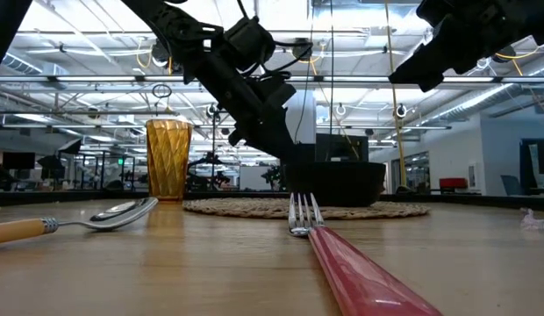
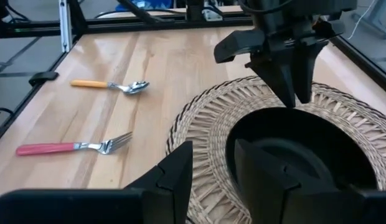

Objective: Pick & Place Utensil
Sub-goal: Put the black bowl on the brown mat

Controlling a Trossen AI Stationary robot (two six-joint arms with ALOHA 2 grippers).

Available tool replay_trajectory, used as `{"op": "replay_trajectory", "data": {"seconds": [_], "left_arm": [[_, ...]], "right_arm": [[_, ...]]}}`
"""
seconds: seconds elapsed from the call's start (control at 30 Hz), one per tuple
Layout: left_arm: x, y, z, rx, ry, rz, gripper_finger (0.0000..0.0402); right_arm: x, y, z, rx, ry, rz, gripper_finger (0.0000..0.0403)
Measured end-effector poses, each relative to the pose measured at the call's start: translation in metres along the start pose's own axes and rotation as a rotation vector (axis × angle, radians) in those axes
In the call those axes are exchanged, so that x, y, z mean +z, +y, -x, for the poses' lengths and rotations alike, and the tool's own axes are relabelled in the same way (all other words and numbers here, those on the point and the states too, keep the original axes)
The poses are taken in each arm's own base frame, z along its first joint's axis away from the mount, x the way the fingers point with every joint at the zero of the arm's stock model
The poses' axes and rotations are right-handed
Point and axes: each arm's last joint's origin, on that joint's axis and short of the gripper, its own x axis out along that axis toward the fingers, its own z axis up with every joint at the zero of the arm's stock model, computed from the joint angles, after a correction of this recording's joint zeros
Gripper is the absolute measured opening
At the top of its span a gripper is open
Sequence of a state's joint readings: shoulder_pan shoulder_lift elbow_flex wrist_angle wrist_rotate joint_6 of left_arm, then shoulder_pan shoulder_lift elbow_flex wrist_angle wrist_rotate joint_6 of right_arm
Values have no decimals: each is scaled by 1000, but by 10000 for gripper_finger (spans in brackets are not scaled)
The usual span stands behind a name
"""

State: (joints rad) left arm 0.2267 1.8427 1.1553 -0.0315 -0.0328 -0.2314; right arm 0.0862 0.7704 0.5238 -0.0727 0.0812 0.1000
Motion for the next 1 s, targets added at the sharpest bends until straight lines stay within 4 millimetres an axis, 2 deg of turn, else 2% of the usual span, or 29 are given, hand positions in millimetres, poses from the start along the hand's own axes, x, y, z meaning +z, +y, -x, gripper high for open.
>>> {"op": "replay_trajectory", "data": {"seconds": [0.23,0.37,0.53,0.8,1.0], "left_arm": [[0,1,0,-4,1,17,209],[0,1,0,-3,5,28,232],[-1,1,-1,-3,6,38,224],[-9,2,-12,-2,37,41,195],[-13,3,-17,-2,50,40,191]], "right_arm": [[0,0,0,-2,-1,8,116],[0,0,0,-2,-1,8,116],[0,0,0,-2,-1,7,116],[0,0,0,0,-1,1,116],[0,0,0,0,0,-3,116]]}}
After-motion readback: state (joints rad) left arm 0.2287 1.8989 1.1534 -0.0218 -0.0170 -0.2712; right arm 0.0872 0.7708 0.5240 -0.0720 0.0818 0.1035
